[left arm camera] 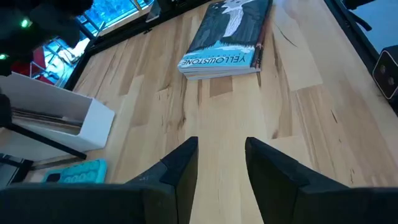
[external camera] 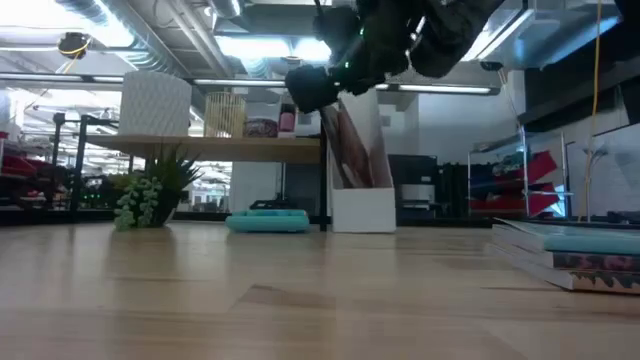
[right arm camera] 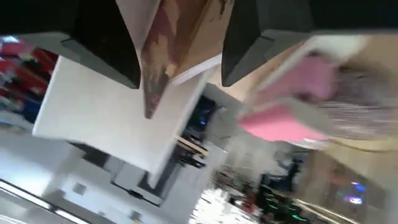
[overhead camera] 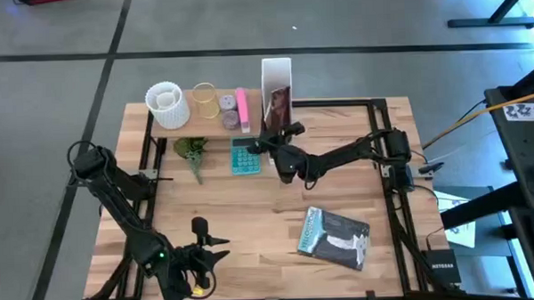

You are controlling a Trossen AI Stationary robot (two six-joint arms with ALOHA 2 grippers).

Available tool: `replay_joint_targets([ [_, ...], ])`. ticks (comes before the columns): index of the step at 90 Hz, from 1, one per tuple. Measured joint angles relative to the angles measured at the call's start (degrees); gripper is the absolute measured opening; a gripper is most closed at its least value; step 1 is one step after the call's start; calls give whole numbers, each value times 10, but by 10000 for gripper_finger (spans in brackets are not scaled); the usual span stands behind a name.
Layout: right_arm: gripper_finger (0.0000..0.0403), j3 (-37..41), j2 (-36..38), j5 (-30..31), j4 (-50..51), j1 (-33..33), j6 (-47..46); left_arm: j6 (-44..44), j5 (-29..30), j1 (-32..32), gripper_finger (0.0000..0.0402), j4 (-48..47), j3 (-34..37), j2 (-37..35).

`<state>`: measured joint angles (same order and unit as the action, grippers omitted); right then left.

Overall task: Stock shelves
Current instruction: Put the light blue book into the white bookshelf

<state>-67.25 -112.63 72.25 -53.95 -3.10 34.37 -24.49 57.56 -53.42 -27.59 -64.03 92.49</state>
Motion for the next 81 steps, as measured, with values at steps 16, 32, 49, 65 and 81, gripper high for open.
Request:
replay_joint_targets([
  [16,211,0,61,0,-15,-73,97,0,0,0,118,0,0,0],
  [32,211,0,112,62,-13,-168,187,-1,0,0,118,1,0,0],
  [49,211,0,121,161,32,-285,209,-4,0,0,118,4,0,0],
  [65,211,0,114,172,213,-401,24,-8,0,0,118,5,0,0],
  [81,211,0,115,-74,439,-465,-413,-4,0,9,118,21,0,0],
])
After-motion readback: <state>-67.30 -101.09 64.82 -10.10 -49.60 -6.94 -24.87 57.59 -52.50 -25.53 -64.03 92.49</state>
